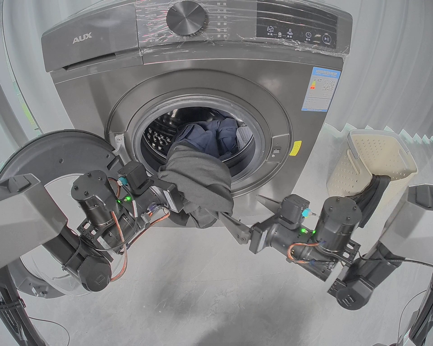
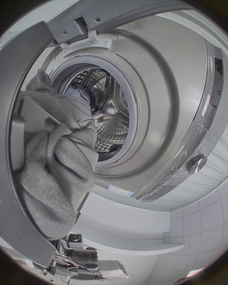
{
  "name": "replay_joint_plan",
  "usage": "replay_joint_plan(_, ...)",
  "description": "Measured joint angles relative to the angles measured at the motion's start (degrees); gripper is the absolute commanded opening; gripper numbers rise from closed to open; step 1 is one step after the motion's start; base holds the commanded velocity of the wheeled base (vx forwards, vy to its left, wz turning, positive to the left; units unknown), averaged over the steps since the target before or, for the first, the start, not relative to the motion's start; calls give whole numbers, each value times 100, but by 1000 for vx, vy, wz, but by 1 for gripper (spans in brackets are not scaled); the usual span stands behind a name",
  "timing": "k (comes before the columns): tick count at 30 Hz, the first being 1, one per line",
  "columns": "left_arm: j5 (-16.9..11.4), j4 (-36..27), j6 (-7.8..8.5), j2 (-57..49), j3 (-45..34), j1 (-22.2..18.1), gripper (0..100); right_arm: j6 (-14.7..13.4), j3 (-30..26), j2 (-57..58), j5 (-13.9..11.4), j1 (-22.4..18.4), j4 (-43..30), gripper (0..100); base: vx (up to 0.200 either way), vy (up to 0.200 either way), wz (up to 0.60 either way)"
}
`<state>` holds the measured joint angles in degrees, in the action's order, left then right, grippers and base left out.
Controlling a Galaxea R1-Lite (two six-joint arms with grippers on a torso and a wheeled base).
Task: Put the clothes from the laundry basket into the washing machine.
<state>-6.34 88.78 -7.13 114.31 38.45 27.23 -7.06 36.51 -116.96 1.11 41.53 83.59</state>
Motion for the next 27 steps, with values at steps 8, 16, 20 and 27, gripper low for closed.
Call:
replay_joint_plan(8, 24, 6, 67, -83, -369, -6, 0, 222, -1213, 605, -274, -206, 2, 100, 0, 0, 0)
replay_joint_plan(16, 22, -2, 232, -9, -614, 35, 0, 228, -1389, 577, -289, -428, 33, 100, 0, 0, 0)
replay_joint_plan(20, 21, -2, 308, 52, -673, 35, 0, 224, -1399, 552, -285, -419, 33, 100, 200, 0, 0)
replay_joint_plan(27, 16, -2, 334, 90, -701, 60, 0, 217, -1402, 541, -280, -380, 38, 100, 200, 0, 0)
